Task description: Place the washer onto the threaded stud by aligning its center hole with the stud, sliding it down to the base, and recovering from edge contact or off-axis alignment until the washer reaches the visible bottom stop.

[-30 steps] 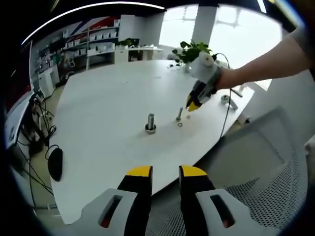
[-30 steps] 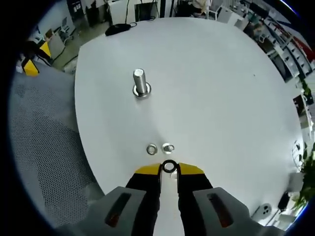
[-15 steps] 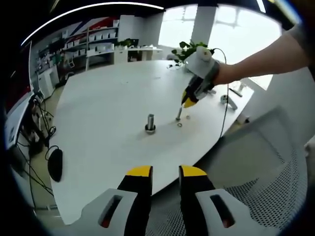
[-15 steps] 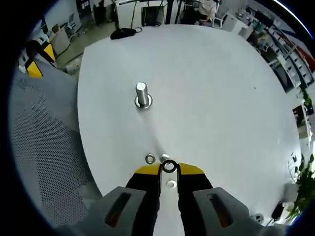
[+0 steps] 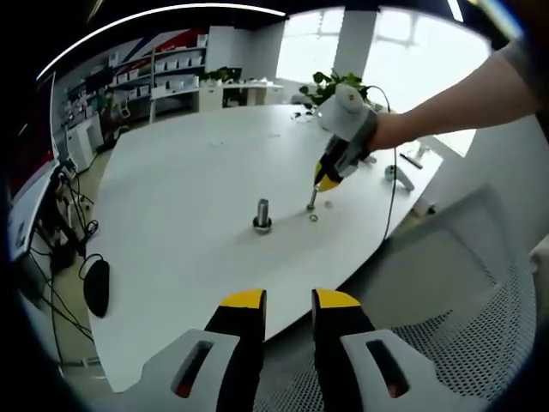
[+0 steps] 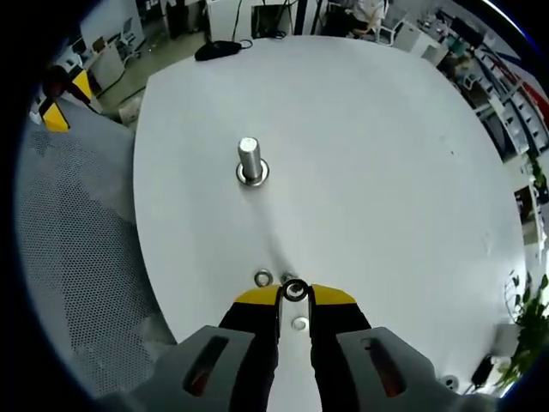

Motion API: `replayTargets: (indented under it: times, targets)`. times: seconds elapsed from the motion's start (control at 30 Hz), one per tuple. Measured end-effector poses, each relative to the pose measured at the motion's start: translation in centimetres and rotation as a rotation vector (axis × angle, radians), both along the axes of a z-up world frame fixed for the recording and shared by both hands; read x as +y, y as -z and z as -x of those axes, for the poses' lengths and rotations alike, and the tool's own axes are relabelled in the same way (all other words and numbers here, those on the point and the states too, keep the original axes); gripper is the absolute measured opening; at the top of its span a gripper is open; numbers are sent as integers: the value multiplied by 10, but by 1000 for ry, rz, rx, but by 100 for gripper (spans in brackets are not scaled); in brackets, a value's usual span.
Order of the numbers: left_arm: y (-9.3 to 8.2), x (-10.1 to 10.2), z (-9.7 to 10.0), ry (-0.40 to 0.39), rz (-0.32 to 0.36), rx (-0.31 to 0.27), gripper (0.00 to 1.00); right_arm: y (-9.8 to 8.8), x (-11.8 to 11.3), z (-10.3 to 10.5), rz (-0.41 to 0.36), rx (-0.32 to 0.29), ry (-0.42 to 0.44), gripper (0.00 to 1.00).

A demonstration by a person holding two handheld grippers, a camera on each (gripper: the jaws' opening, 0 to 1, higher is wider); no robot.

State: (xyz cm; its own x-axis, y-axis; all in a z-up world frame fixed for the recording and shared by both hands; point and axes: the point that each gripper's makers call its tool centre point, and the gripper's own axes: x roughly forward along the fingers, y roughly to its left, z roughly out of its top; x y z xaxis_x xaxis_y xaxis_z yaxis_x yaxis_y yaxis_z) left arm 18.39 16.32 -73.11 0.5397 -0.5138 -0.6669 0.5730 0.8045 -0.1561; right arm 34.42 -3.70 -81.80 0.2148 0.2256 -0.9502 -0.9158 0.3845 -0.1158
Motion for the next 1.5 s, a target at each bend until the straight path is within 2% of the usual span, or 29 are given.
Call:
replayTargets:
  times: [0.97,1.5]
  targets:
    - [2,0,0,-1,-1,14,17,44,1,0,65,69,0,14]
    - [2,-1,1,3,2,13,17,50,-1,1,81,82,-1,15]
